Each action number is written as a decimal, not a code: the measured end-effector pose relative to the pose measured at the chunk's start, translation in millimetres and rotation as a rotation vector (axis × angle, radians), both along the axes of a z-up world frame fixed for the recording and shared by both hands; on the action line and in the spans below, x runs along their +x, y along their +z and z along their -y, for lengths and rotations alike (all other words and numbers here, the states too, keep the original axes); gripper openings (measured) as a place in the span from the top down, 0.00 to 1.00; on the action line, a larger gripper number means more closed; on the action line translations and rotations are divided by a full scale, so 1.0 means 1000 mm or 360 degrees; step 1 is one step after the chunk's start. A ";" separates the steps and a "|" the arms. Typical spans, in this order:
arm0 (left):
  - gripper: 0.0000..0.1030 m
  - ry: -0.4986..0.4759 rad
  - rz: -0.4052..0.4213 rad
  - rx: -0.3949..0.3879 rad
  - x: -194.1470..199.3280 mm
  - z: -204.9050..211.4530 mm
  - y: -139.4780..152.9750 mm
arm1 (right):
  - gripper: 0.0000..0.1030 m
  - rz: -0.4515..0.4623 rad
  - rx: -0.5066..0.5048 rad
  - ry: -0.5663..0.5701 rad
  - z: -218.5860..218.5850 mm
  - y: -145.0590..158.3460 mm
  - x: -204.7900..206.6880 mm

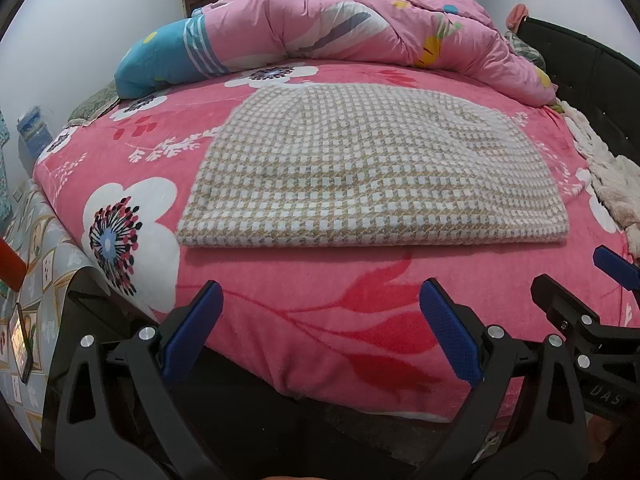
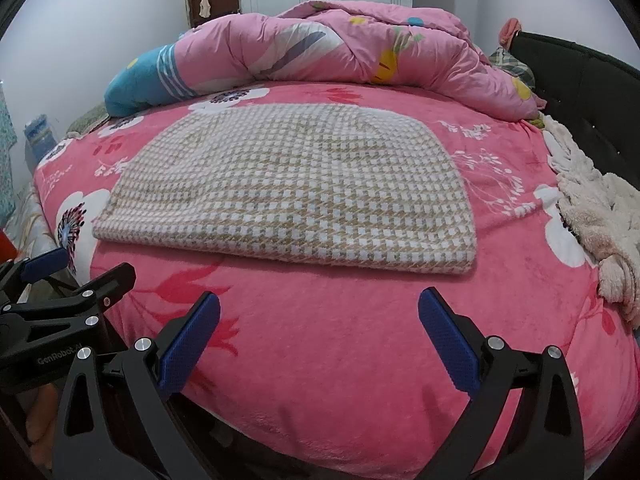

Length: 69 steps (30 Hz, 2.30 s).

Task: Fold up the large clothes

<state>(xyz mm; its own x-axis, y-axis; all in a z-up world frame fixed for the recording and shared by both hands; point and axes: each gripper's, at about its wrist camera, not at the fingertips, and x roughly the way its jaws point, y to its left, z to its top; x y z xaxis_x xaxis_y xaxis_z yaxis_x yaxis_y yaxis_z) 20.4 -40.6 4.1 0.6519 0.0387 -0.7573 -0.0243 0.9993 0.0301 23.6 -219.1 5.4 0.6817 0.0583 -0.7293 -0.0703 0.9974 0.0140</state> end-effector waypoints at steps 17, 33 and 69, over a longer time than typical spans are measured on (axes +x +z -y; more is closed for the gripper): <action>0.08 -0.0012 0.0007 -0.0004 0.000 -0.003 0.002 | 0.06 -0.0001 -0.0006 0.0011 -0.003 0.001 0.000; 0.08 -0.0015 0.0013 -0.0001 0.000 -0.003 0.003 | 0.06 -0.0002 -0.0009 0.0013 -0.002 0.002 0.000; 0.08 -0.0013 0.0020 0.0015 0.000 -0.007 0.002 | 0.06 -0.0010 -0.0014 0.0019 -0.001 -0.001 -0.003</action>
<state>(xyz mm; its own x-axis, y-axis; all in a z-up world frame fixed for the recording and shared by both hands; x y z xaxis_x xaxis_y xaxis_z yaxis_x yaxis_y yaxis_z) 20.7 -33.7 6.3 0.6619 0.0404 -0.7485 -0.0168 0.9991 0.0390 20.8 -218.0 4.1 0.6765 0.0602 -0.7340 -0.0822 0.9966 0.0060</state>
